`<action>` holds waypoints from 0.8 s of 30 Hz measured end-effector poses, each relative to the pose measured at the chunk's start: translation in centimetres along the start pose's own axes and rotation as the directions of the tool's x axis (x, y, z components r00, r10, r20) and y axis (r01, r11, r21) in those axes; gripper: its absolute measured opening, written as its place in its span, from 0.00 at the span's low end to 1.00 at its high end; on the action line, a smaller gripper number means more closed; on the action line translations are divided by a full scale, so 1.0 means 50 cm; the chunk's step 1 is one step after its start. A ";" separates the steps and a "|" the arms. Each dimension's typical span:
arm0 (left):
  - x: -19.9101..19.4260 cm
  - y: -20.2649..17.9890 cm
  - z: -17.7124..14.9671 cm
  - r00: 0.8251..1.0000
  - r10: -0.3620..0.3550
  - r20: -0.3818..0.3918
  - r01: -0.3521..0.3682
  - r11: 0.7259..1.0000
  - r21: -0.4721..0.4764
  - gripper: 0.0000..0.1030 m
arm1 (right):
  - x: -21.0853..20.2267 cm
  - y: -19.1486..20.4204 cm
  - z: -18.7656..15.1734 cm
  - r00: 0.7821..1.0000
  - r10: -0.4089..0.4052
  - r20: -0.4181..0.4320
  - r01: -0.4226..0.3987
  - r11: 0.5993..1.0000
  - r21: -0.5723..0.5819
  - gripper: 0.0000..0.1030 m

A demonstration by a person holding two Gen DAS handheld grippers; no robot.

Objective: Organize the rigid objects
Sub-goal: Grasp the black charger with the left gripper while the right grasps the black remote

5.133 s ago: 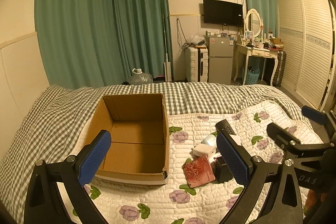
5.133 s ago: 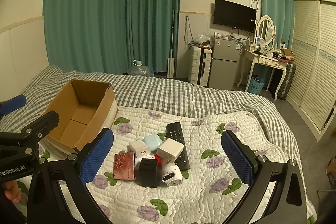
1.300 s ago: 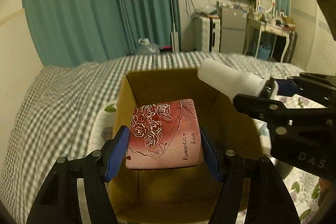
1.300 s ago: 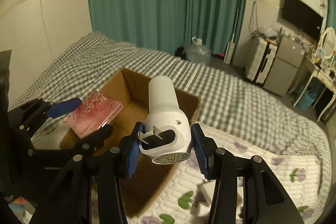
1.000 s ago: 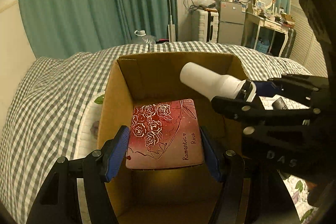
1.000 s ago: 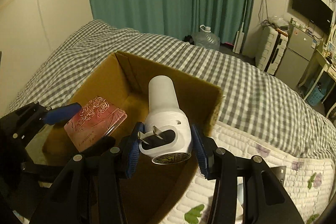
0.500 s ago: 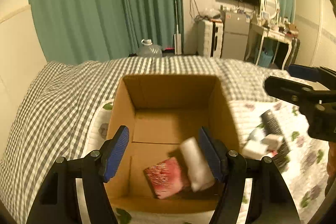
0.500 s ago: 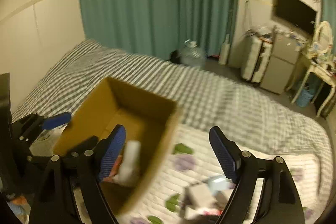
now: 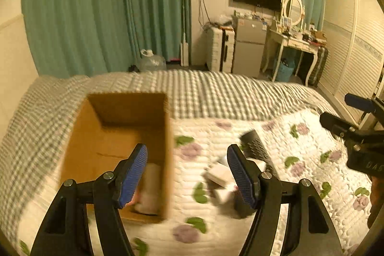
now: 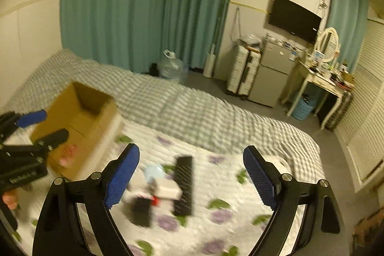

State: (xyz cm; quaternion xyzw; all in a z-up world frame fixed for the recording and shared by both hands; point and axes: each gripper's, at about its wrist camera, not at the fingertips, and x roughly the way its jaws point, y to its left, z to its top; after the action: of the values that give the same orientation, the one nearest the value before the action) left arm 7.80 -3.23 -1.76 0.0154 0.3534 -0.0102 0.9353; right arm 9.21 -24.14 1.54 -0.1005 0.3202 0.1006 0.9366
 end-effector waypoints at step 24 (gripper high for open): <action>0.235 -0.179 -0.180 0.966 -0.124 -0.227 0.136 0.990 0.036 0.52 | 0.254 -0.097 -0.188 0.964 0.066 -0.258 -0.063 0.998 0.020 0.86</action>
State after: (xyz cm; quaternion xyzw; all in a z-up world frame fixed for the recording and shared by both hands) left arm 10.42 -11.95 -16.46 0.0172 0.4564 -0.0789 0.8861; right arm 14.85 -29.61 -12.99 -0.0970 0.4430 0.1150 0.8838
